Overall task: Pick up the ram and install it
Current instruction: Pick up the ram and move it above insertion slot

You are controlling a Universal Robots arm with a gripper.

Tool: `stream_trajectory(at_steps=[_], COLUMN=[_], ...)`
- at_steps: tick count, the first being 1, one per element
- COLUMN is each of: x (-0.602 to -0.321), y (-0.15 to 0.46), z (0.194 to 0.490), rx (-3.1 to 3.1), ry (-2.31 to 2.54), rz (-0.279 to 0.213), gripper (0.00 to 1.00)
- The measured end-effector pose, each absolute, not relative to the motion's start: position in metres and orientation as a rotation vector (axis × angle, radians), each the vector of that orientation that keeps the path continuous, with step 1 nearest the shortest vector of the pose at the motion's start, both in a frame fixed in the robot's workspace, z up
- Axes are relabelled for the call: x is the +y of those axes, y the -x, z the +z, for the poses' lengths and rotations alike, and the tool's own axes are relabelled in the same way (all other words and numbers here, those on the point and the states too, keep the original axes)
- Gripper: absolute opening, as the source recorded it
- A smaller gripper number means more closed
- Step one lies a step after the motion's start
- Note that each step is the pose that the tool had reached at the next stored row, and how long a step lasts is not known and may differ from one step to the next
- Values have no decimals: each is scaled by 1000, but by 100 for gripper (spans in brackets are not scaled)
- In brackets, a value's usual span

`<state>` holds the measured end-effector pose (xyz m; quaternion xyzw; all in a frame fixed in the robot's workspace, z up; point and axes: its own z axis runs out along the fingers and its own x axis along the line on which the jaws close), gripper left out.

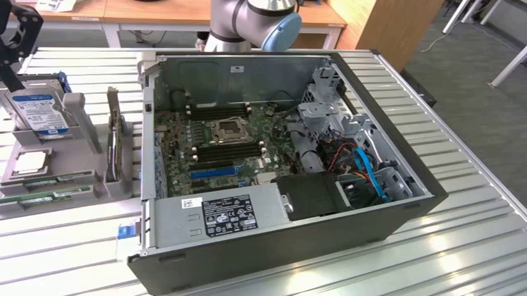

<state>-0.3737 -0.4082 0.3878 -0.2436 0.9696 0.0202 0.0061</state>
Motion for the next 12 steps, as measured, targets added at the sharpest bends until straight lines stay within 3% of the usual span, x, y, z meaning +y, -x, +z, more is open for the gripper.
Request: stream_trajectory(at_steps=[12], x=[-408], y=[374], z=[388], rx=[2967], ry=[1004], rz=[64], gripper=[10])
